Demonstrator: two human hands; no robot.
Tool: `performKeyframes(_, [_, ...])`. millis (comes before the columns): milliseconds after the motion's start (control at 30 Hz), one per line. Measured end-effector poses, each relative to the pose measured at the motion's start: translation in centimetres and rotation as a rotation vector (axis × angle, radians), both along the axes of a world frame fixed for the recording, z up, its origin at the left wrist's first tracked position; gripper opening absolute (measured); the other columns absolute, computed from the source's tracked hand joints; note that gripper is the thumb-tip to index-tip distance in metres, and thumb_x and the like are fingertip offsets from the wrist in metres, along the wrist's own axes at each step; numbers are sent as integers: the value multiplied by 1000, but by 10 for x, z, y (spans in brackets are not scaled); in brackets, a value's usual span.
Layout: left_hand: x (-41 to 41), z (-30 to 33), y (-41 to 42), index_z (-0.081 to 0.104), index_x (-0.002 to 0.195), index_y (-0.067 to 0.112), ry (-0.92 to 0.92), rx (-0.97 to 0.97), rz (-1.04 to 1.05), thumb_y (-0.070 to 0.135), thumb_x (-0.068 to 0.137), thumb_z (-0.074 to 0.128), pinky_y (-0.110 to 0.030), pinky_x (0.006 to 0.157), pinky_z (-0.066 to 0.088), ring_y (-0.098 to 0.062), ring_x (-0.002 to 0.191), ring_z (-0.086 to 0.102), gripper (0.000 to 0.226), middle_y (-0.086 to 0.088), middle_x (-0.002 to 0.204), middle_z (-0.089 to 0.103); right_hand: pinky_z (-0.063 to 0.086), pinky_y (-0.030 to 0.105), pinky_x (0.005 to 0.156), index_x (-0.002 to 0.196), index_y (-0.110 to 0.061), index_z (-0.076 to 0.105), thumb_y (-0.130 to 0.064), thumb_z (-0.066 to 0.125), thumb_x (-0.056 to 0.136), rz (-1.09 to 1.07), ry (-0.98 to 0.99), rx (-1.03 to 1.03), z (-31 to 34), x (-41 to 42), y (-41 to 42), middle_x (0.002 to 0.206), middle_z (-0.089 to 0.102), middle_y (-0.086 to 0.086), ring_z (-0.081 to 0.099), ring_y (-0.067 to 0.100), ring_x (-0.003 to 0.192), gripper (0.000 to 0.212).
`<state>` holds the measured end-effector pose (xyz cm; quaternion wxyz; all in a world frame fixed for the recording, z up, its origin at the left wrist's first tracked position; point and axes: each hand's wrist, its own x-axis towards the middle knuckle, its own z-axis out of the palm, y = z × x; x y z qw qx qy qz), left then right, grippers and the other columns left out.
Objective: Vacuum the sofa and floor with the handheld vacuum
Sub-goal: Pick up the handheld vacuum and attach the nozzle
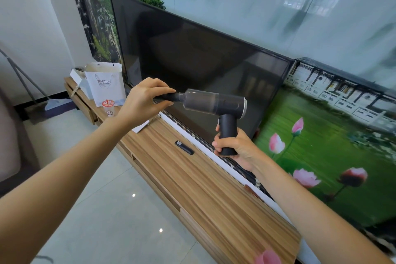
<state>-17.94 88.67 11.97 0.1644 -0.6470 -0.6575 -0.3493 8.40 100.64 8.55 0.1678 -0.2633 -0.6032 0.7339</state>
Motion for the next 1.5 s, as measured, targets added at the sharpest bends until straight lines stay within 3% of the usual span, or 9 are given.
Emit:
performKeyframes(133, [3, -2, 5, 70, 112, 11, 36, -2, 38, 13, 78, 77, -39, 75, 53, -24, 99, 55, 35, -8, 108, 63, 54, 40, 73, 99, -10, 51, 12, 70, 73, -11, -4, 20, 3, -5, 2, 64, 52, 8, 54, 19, 59, 39])
performKeyframes(367, [20, 0, 9, 63, 123, 14, 102, 148, 107, 27, 87, 65, -33, 92, 43, -22, 115, 48, 38, -8, 124, 57, 55, 40, 78, 99, -12, 52, 11, 68, 76, -42, 27, 32, 17, -15, 14, 65, 54, 6, 57, 15, 61, 36])
performKeyframes(567, [50, -10, 12, 65, 119, 9, 119, 248, 42, 16, 86, 65, -38, 94, 40, -26, 113, 53, 34, -11, 118, 60, 55, 36, 74, 100, -13, 52, 11, 65, 79, -59, 63, -5, 25, -20, 20, 67, 54, 5, 57, 13, 61, 35])
performKeyframes(800, [77, -31, 14, 54, 135, 16, -93, 53, -75, 21, 87, 61, -30, 91, 44, -14, 109, 50, 48, -3, 120, 55, 56, 36, 77, 99, -14, 53, 10, 65, 80, -35, 80, 34, 29, -18, 17, 68, 54, 6, 56, 14, 63, 34])
performKeyframes(1033, [87, -37, 16, 37, 147, 27, -200, -92, -148, 19, 87, 64, -9, 93, 34, 0, 112, 39, 66, 4, 125, 45, 56, 38, 82, 99, -13, 54, 8, 67, 80, -6, 86, 94, 34, -16, 8, 67, 56, 5, 58, 14, 62, 32])
performKeyframes(1133, [88, -37, 16, 36, 147, 29, -226, -97, -165, 18, 87, 63, -10, 93, 34, 0, 112, 39, 67, 10, 123, 42, 56, 40, 86, 101, -13, 54, 6, 68, 80, -5, 82, 102, 35, -16, 4, 67, 56, 6, 60, 14, 63, 31])
performKeyframes(1233, [89, -37, 15, 35, 147, 32, -242, -107, -189, 19, 86, 62, -14, 92, 39, -2, 112, 41, 68, 15, 120, 38, 58, 34, 78, 102, -10, 53, 8, 66, 81, 1, 111, 91, 39, -18, 1, 66, 55, 6, 56, 14, 62, 31])
performKeyframes(1500, [88, -29, 13, 40, 143, 31, -485, -117, -272, -1, 85, 62, -14, 92, 40, -7, 108, 45, 70, 5, 120, 43, 56, 36, 80, 100, -8, 53, 9, 66, 80, 28, 125, 96, 42, -25, -1, 66, 54, 7, 55, 15, 62, 29])
